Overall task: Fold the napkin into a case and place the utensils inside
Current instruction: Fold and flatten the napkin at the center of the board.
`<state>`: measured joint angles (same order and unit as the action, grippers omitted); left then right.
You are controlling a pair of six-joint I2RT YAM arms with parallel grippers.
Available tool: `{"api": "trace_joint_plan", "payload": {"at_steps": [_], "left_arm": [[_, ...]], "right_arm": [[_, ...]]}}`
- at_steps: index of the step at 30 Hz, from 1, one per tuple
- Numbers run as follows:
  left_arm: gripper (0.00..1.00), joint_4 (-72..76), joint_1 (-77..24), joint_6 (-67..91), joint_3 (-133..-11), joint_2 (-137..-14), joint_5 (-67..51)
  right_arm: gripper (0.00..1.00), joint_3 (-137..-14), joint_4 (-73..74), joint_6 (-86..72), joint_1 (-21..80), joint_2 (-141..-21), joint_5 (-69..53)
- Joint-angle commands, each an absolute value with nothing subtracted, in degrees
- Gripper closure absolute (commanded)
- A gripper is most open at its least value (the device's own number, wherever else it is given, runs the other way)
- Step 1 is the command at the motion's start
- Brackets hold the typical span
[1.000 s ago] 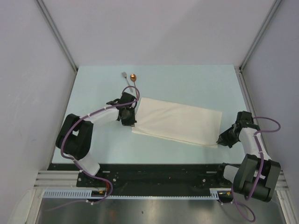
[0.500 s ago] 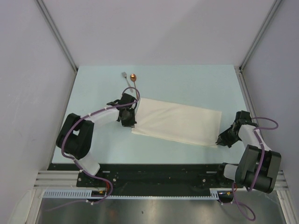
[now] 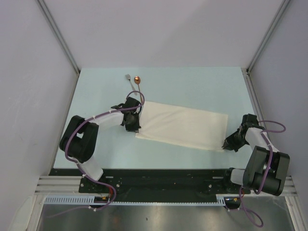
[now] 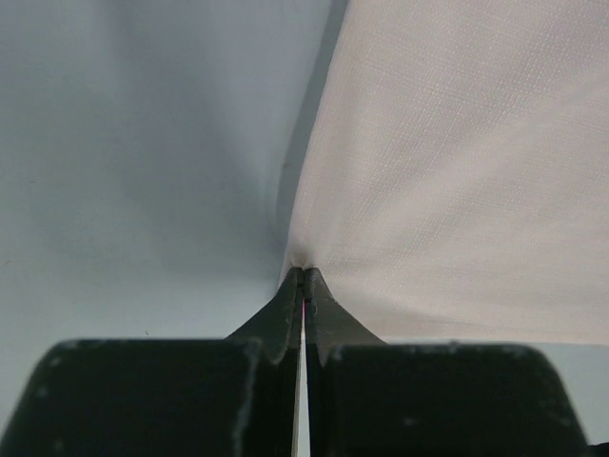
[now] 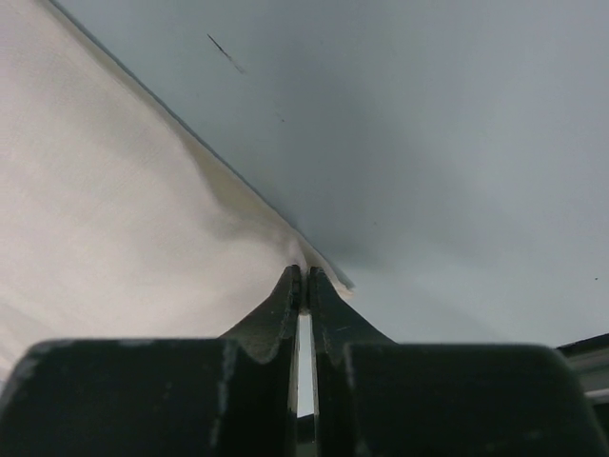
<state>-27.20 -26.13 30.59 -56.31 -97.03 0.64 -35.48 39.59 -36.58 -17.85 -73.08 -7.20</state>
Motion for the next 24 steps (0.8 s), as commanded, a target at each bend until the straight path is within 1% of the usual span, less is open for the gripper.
{"api": "trace_joint_plan", "payload": {"at_steps": [1, 4, 5, 7, 8, 10, 11, 13, 14, 15, 16, 18, 19, 22, 24], "left_arm": [[1.0, -26.7, -26.0, 30.6, -56.7, -98.3, 2.3], [1.0, -27.0, -26.0, 30.6, -56.2, -97.4, 3.0], [1.0, -27.8, -25.9, 30.3, -56.2, -96.9, 3.9], [0.94, -29.0, -25.9, 29.6, -56.3, -95.5, 4.6], [0.86, -30.0, -25.9, 29.2, -56.3, -93.1, 4.7], [0.75, -30.8, -25.9, 28.3, -56.0, -90.0, 4.2], [0.64, -31.0, -26.1, 28.0, -55.9, -87.1, 3.8], [0.58, -30.9, -26.4, 27.6, -56.2, -84.5, 2.2], [0.56, -29.5, -26.4, 27.8, -56.4, -83.7, 0.9], [0.55, -28.3, -26.4, 27.8, -56.4, -82.9, -0.6], [0.55, -26.9, -26.5, 28.5, -56.3, -83.1, -4.8], [0.65, -24.2, -26.4, 29.4, -57.2, -86.6, -10.2], [0.76, -23.9, -26.5, 30.1, -57.7, -88.5, -11.6], [0.84, -21.4, -26.8, 32.0, -56.6, -92.2, -13.4], [0.86, -20.1, -26.8, 32.3, -54.9, -93.9, -12.2]], "right_arm": [[0.92, -36.4, 37.4, -35.7, -17.8, -72.8, -6.2], [0.89, -36.7, 37.7, -35.2, -17.8, -72.7, -6.4], [0.8, -37.2, 38.3, -35.0, -17.8, -72.4, -6.6], [0.71, -37.9, 39.2, -34.6, -17.8, -71.2, -6.9], [0.66, -38.8, 40.8, -34.6, -18.0, -70.7, -7.1], [0.62, -39.7, 42.3, -34.3, -18.1, -67.7, -7.4], [0.57, -40.8, 43.8, -34.2, -18.2, -66.5, -6.8], [0.54, -41.2, 44.1, -34.1, -18.0, -63.1, -6.7], [0.49, -41.4, 43.9, -34.1, -17.9, -62.6, -6.2], [0.47, -42.0, 43.9, -34.1, -17.7, -62.1, -5.9], [0.46, -42.1, 43.8, -33.7, -17.4, -61.9, -6.0], [0.44, -41.8, 42.2, -33.2, -16.5, -62.5, -8.3], [0.44, -41.8, 42.4, -33.6, -16.2, -63.7, -8.9], [0.5, -40.7, 42.7, -34.8, -14.2, -64.2, -10.1], [0.6, -39.1, 41.1, -35.2, -13.5, -64.1, -10.4]]}}
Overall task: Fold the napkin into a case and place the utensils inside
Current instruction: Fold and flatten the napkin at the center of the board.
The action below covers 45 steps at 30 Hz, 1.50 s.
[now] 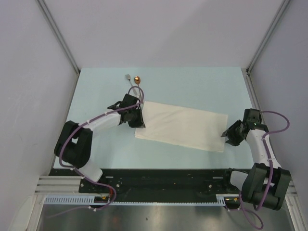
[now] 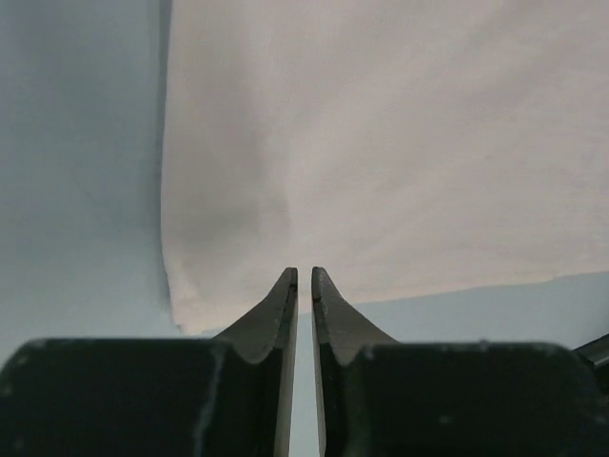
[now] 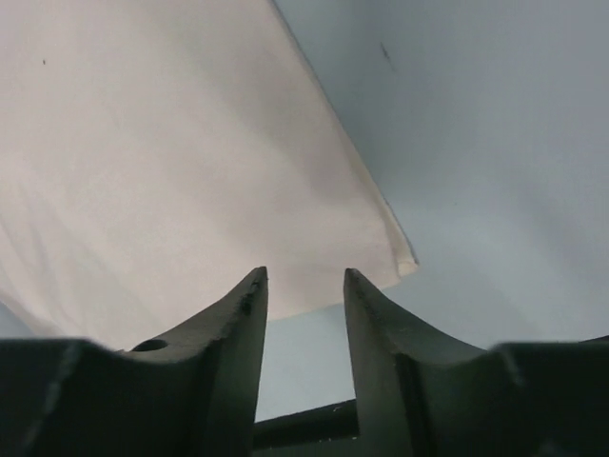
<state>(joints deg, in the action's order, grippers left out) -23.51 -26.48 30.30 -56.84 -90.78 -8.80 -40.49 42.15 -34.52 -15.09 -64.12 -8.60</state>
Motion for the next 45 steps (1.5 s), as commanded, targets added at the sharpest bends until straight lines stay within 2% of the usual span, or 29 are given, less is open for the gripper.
{"api": "trace_joint_plan", "payload": {"at_steps": [1, 3, 7, 11, 14, 21, 24, 25, 27, 29, 32, 37, 45], "left_arm": [[0.88, -19.8, -26.8, 32.4, -54.5, -94.5, -10.5], [0.89, -19.3, -26.7, 32.7, -52.9, -95.6, -10.0], [0.89, -17.1, -26.7, 33.0, -51.1, -97.9, -8.3], [0.89, -16.3, -26.7, 33.1, -50.4, -98.3, -7.5], [0.89, -15.9, -26.8, 33.2, -50.4, -98.3, -7.5], [0.88, -16.0, -27.0, 33.4, -49.8, -96.9, -6.2], [0.87, -15.6, -27.2, 33.7, -49.7, -96.2, -6.9], [0.87, -15.6, -27.2, 33.7, -49.9, -96.1, -7.2], [0.86, -16.1, -27.8, 33.8, -50.5, -95.0, -8.1], [0.85, -16.4, -28.3, 33.8, -51.1, -94.0, -9.4], [0.84, -16.7, -28.8, 33.9, -51.5, -91.9, -11.0], [0.83, -16.3, -29.0, 33.8, -51.6, -89.8, -11.5], [0.83, -16.3, -29.2, 33.8, -52.2, -89.7, -12.2]], "right_arm": [[0.65, -38.9, 41.2, -35.6, -13.4, -64.5, -9.8], [0.68, -38.2, 40.8, -35.8, -13.4, -65.0, -9.2], [0.82, -34.8, 38.9, -36.9, -13.8, -66.8, -7.3], [0.83, -32.4, 34.5, -39.1, -13.7, -66.4, -6.8], [0.82, -33.4, 30.9, -38.0, -14.8, -69.4, -3.2], [0.81, -35.9, 28.4, -34.6, -17.9, -75.6, -3.8], [0.78, -35.9, 28.7, -33.7, -17.9, -75.1, -4.2], [0.73, -36.1, 28.7, -32.7, -18.0, -74.4, -4.3], [0.7, -37.3, 30.8, -32.2, -17.9, -73.3, -3.0], [0.63, -37.8, 33.3, -33.3, -17.9, -70.4, -1.7], [0.61, -37.8, 37.5, -37.2, -17.6, -66.4, -0.5], [0.5, -37.0, 41.7, -37.8, -17.6, -61.8, 1.5], [0.51, -35.5, 38.5, -37.7, -17.1, -65.8, -3.3]]}}
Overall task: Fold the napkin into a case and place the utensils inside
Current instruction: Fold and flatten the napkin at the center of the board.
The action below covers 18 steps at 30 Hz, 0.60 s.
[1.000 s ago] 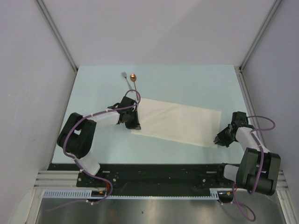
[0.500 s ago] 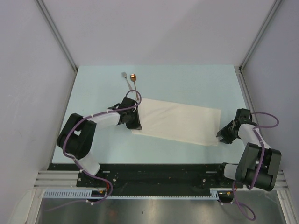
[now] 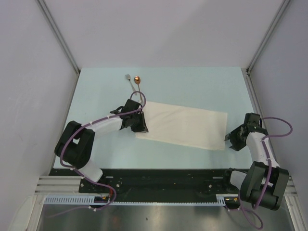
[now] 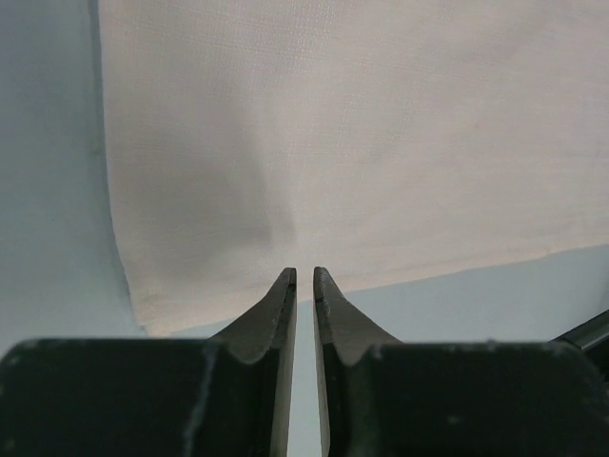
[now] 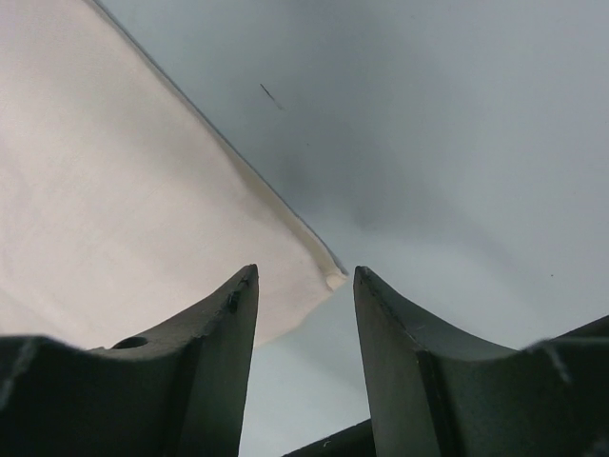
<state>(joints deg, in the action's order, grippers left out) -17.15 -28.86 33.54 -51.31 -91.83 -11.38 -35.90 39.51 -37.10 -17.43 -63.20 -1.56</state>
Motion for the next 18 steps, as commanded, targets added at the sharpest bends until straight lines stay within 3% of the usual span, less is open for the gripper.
{"api": "trace_joint_plan", "payload": {"at_steps": [1, 18], "left_arm": [[0.83, -16.3, -29.2, 33.8, -52.2, -89.4, -12.0], [0.83, -16.4, -29.3, 33.8, -52.1, -90.3, -10.7]], "right_arm": [[0.51, -35.6, 38.4, -37.9, -16.8, -66.4, -3.5], [0.52, -34.0, 31.0, -40.3, -13.8, -70.7, -6.8]]}}
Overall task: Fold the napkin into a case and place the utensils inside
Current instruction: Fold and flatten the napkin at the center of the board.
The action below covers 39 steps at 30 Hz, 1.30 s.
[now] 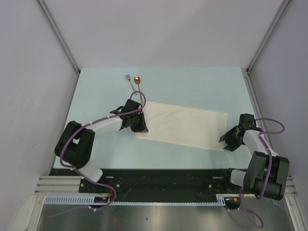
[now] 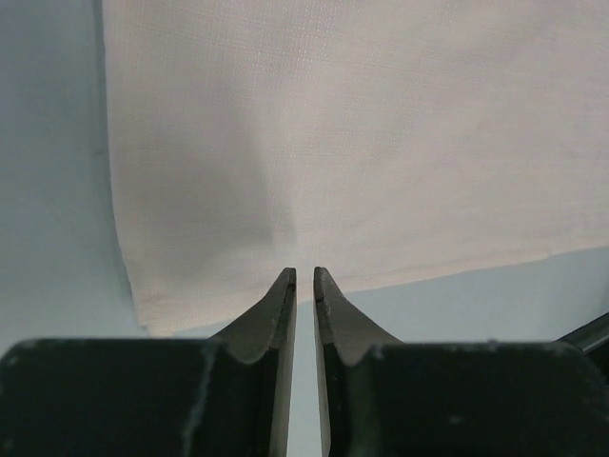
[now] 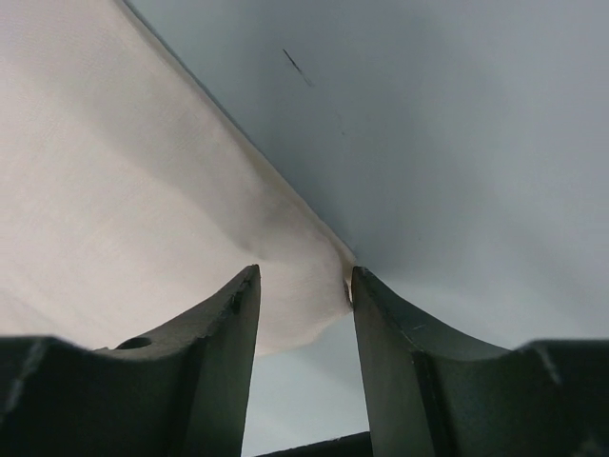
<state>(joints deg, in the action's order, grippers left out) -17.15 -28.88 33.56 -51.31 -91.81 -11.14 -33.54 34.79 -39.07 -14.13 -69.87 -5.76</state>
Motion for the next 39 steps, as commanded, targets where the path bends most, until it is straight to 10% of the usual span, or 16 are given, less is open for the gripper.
{"api": "trace_joint_plan", "payload": {"at_steps": [1, 39], "left_arm": [[0.83, -16.3, -29.3, 33.8, -52.0, -90.3, -10.6], [0.82, -15.0, -27.3, 35.1, -56.9, -90.1, -10.8]], "right_arm": [[0.52, -34.9, 30.8, -40.4, -13.8, -71.3, -6.9], [0.64, -37.6, 33.4, -36.1, -10.2, -69.1, -1.8]]}}
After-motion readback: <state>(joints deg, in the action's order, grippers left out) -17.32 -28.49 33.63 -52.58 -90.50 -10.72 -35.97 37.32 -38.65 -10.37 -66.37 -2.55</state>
